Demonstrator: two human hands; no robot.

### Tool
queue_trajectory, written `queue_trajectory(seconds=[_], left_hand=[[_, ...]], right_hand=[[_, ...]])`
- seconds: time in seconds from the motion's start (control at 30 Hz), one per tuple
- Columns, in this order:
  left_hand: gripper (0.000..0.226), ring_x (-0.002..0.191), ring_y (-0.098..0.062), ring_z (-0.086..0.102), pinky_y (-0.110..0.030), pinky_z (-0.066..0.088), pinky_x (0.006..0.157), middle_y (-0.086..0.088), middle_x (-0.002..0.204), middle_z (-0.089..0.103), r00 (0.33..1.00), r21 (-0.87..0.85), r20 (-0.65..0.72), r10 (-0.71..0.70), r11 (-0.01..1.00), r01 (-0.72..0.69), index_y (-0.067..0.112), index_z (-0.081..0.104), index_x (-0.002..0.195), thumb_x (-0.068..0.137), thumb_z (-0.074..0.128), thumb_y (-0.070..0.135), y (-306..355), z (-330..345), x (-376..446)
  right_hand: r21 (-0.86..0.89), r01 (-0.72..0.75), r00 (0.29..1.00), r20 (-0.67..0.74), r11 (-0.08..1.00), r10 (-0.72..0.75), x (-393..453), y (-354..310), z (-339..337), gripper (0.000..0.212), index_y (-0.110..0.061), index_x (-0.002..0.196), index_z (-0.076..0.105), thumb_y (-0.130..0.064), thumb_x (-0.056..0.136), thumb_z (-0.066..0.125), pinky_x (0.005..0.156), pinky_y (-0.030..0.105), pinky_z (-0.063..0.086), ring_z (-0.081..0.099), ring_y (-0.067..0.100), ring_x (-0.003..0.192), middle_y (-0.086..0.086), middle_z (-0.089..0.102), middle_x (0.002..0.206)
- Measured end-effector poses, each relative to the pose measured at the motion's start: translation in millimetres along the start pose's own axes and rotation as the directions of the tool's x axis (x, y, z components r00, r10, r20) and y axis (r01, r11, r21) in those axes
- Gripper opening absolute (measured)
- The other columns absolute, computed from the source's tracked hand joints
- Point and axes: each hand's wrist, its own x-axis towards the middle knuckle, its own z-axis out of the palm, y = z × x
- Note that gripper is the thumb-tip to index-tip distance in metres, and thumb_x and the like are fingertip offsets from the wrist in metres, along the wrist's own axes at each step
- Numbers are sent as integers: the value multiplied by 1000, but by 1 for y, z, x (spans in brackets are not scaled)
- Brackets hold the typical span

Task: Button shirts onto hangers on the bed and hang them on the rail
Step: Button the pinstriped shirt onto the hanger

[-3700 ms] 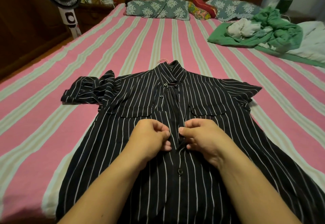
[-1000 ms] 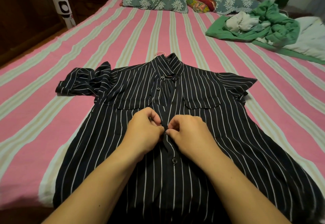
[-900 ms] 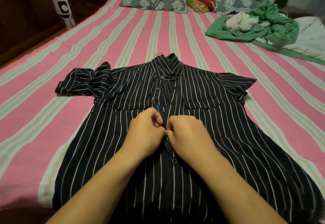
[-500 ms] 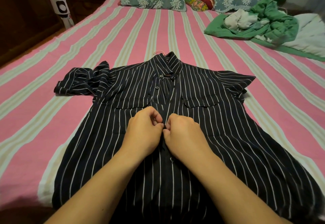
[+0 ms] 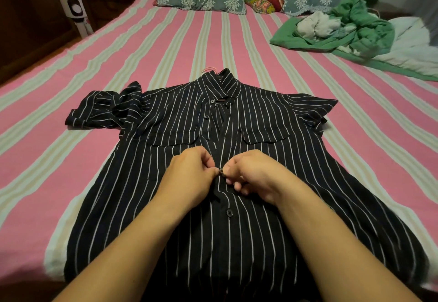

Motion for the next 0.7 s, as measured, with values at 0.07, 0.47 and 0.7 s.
queue_trajectory(seconds=[0.07, 0.47, 0.7], left_hand=[[16, 83, -10, 63, -33, 53, 77, 10, 76, 66, 998, 58, 55, 8, 998, -11, 28, 66, 76, 88, 76, 32, -1, 1, 3], [12, 81, -6, 62, -31, 46, 73, 14, 77, 66, 995, -42, -91, 45, 998, -49, 32, 69, 84, 95, 65, 35, -10, -31, 31], [19, 93, -15, 64, -33, 52, 85, 5, 106, 70, 956, 196, 39, 291, 936, -293, 29, 68, 116, 101, 57, 24, 42, -46, 154]], right_hand=[[-313, 8, 991, -121, 950, -49, 9, 3, 6, 20, -18, 77, 68, -15, 95, 59, 56, 27, 48, 62, 19, 63, 6, 68, 79], [-625, 142, 827, -351, 768, -439, 59, -62, -57, 16, -27, 86, 68, -23, 98, 58, 83, 33, 50, 64, 17, 93, -4, 71, 100], [-794, 225, 809, -171, 565, -562, 209, -108, -94, 52, -24, 136, 60, -4, 88, 58, 93, 45, 54, 64, 36, 110, 13, 65, 126]])
